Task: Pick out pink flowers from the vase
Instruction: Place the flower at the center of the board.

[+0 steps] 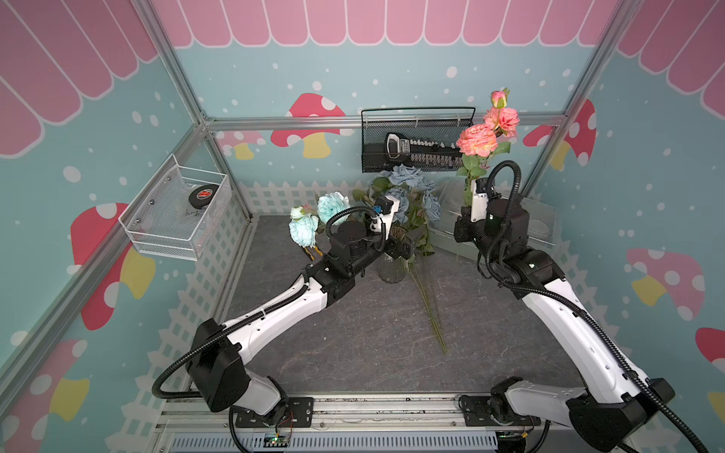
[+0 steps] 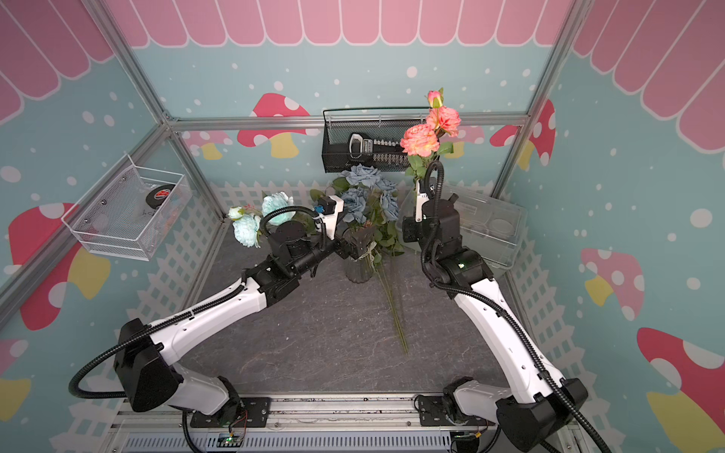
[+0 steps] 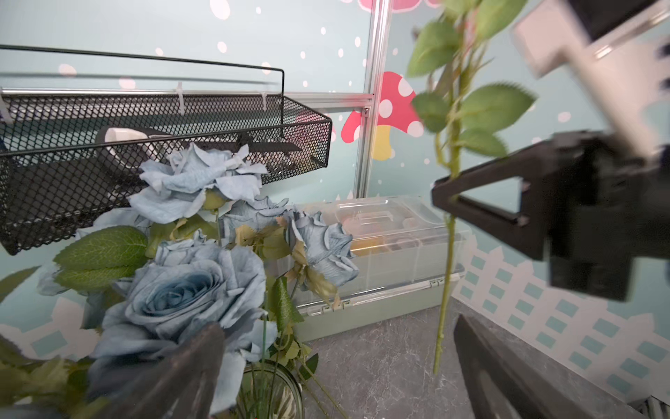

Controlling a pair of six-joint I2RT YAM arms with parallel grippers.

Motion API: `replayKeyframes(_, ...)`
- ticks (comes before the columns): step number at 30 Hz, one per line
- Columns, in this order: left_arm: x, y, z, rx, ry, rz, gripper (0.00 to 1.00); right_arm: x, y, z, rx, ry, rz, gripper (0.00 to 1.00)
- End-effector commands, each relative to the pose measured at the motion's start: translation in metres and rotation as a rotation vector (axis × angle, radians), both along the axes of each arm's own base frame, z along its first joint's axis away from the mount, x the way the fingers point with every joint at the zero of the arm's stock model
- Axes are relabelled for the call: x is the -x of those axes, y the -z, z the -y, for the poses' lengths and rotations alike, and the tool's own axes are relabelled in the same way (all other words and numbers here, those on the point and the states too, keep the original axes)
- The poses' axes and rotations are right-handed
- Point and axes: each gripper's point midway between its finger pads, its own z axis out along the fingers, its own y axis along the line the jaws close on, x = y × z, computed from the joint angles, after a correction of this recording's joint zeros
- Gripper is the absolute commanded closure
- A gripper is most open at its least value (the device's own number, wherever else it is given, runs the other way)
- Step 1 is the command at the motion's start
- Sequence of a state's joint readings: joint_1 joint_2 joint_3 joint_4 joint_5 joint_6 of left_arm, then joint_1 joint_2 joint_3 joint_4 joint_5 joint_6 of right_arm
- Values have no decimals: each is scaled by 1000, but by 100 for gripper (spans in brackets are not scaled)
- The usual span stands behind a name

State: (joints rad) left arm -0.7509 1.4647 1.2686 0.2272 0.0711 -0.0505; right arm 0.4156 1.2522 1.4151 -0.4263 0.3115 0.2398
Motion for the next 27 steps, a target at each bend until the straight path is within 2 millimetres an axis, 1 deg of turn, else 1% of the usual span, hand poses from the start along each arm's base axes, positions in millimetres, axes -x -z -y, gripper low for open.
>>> replayKeyframes(1,29,-14,1,-8,56,-26,1,1,41,7,4,18,-164,100)
replayKeyframes(5,57,-13,5,-23,101,-23,1,-14,79,1,-7,0,-285,100)
replayKeyframes(12,84,-5,4,-58,110,-22,1,-51,157,-4,-49,-1,-436,100)
replayKeyframes(16,98,-3,5,-101,109,0,1,-70,199,-12,-71,-21,-505,100)
replayKeyframes(23,119,-22,-9,-92,92,37,1,-101,266,-34,-97,-61,-625,100)
replayKeyframes(24,121,-25,-12,-90,87,42,1,-105,280,-38,-98,-68,-653,100)
replayKeyframes(27,126,-33,-19,-81,80,53,1,-112,309,-46,-99,-86,-728,100)
